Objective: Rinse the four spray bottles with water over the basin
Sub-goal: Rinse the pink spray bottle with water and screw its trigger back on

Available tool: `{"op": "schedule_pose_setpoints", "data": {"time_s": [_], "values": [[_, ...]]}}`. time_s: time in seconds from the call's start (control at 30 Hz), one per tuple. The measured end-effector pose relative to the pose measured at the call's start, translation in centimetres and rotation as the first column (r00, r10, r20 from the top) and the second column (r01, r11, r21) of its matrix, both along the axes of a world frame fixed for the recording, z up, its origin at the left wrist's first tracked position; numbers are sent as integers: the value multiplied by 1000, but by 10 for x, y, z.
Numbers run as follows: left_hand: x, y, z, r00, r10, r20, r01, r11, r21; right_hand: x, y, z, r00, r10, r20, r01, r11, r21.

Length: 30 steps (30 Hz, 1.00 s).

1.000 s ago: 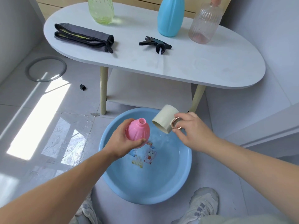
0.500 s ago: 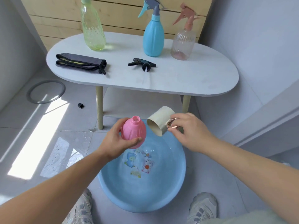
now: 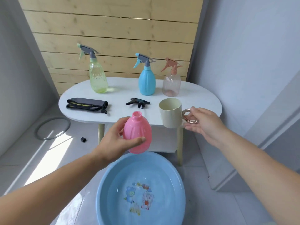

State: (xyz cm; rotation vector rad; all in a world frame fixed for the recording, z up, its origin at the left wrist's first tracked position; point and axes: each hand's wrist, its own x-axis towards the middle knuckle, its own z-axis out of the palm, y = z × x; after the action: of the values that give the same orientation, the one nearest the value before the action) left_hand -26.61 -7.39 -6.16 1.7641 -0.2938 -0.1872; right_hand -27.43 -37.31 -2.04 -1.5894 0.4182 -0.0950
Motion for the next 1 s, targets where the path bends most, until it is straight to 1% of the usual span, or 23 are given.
{"op": "schedule_pose_setpoints", "data": {"time_s": [0.1, 0.23, 0.3, 0.37, 0.43, 0.5, 0.57, 0.67, 0.7, 0.73, 0.8, 0.83, 0.87, 0.9, 0.93, 1.0], "values": [[6, -8, 15, 1000, -7, -20, 6, 1000, -28, 19, -5, -8, 996, -81, -23, 83, 991, 103], [16, -15, 24, 999, 0, -37, -2, 999, -46, 38, -15, -17, 984, -180, 3, 177, 969, 171], [20, -18, 24, 999, -1, -47, -1, 999, -46, 41, -21, -20, 977, -213, 2, 209, 961, 182], [25, -20, 23, 998, -8, -56, 5, 999, -50, 44, -28, -23, 973, -230, -8, 229, 962, 150], [27, -21, 20, 998, -17, -62, 14, 999, -48, 45, -33, -24, 970, -243, -18, 244, 967, 72], [28, -23, 19, 997, -26, -69, 23, 999, -48, 47, -35, -24, 968, -253, 1, 253, 966, -46], [29, -24, 18, 997, -31, -71, 27, 999, -47, 47, -35, -22, 966, -259, 19, 258, 948, -186], [30, -26, 21, 997, -30, -69, 27, 998, -52, 52, -37, -22, 965, -261, 18, 251, 902, -350], [31, -25, 22, 997, -28, -69, 24, 998, -57, 53, -36, -19, 963, -265, 51, 262, 878, -401], [32, -25, 23, 997, -26, -69, 21, 998, -62, 52, -35, -16, 956, -266, 122, 292, 829, -477], [34, -22, 26, 997, -17, -70, 12, 997, -75, 49, -25, -1, 916, -210, 342, 387, 691, -610], [34, -19, 27, 997, -14, -73, 8, 997, -81, 46, -15, 10, 885, -146, 441, 423, 649, -633], [35, -17, 28, 997, -11, -75, 5, 996, -84, 44, -2, 21, 866, -83, 493, 422, 651, -631], [35, -13, 30, 997, -5, -75, -1, 996, -86, 45, 14, 31, 867, -26, 498, 379, 683, -624], [35, -10, 31, 997, -2, -75, -5, 996, -88, 48, 30, 38, 892, 22, 451, 298, 721, -625], [34, -4, 33, 997, 7, -79, -15, 995, -99, 63, 62, 43, 965, 127, 230, 31, 814, -580]]}}
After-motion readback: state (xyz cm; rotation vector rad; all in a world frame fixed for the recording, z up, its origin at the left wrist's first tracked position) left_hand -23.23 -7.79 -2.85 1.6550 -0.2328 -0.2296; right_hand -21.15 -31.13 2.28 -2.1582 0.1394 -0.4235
